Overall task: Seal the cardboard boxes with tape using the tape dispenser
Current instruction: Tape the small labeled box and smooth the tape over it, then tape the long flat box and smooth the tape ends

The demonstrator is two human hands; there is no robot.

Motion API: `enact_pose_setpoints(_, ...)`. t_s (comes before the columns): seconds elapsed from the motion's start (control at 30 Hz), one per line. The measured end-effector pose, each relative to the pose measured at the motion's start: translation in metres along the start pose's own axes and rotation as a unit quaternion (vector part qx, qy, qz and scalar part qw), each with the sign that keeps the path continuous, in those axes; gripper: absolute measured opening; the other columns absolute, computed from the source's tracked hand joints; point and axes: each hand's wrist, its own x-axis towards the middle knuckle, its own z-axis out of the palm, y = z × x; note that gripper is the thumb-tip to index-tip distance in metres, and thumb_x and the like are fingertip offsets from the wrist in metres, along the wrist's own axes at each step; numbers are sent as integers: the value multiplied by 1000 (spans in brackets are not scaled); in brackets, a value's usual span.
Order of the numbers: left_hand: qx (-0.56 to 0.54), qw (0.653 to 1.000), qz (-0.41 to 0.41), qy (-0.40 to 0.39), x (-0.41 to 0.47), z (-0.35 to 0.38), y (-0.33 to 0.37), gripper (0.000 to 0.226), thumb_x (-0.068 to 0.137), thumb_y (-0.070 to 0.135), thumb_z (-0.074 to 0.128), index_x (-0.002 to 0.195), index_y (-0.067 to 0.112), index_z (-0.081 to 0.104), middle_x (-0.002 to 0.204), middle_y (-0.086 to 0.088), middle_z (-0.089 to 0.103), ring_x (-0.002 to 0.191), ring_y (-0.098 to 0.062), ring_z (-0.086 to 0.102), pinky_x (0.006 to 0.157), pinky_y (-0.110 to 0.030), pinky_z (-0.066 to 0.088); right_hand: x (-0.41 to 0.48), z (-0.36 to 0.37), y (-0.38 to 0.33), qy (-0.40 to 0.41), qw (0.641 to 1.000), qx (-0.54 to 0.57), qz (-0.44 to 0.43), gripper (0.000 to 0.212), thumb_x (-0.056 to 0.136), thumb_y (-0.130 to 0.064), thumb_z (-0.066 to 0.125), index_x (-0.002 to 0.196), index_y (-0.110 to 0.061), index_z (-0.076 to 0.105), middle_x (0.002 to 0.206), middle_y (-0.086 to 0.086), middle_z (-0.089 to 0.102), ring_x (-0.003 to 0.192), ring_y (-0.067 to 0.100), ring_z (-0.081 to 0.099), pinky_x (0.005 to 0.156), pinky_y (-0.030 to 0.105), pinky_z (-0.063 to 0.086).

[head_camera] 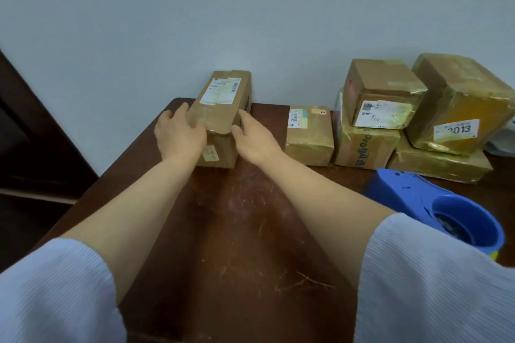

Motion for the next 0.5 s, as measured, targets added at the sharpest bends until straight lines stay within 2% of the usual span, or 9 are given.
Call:
enact_pose_setpoints(0.07,-68,996,-42,-39,6,-1,-4,60,94,27,51,148,14,29,153,-8,29,139,-26,31,109,-37,34,6,9,-11,-12,997,68,25,45,102,-25,34,145,-14,32,143,9,46,128,28,45,103,37,38)
enact_pose_setpoints(0.17,-95,993,-29,-56,2,-5,-7,56,95,26,53,144,6,36,146,-6,42,131,-23,42,100,-30,39,2,12,-18,-24,999,39,28,48,102,-29,35,146,-11,30,146,9,42,134,25,39,106,34,32)
enact_pose_setpoints(0.27,-76,995,-23,-60,-9,-12,-12,63,92,32,57,146,8,33,146,-8,42,131,-24,43,106,-37,39,-14,6,-16,1,1000,-8,23,43,101,-29,38,140,-10,41,139,8,50,128,26,46,100,34,39)
enact_pose_setpoints(0.33,-70,994,-25,-81,-25,-19,-14,66,89,34,59,146,10,34,144,-8,46,127,-24,48,103,-40,42,-31,0,-12,16,999,-32,23,43,100,-30,41,139,-12,43,137,6,52,126,24,49,99,36,42)
enact_pose_setpoints(0.37,-69,993,-16,-93,-35,-23,-15,61,88,33,60,143,13,40,140,-6,50,121,-22,52,98,-38,46,-40,-3,-10,18,999,-46,24,44,100,-31,41,139,-12,43,138,5,52,125,24,49,99,36,42)
enact_pose_setpoints(0.43,-68,990,28,-118,-61,-31,-15,35,89,29,58,124,24,60,123,2,63,102,-13,60,79,-27,49,-62,-11,-6,18,996,-81,21,43,99,-34,43,136,-13,45,135,5,54,121,24,51,95,36,44)
enact_pose_setpoints(0.5,-61,986,63,-141,-91,-38,-13,26,89,28,57,113,27,67,107,6,70,90,-11,63,72,-27,50,-87,-20,-3,18,993,-112,24,47,97,-41,45,136,-15,46,133,3,56,119,22,52,93,35,44)
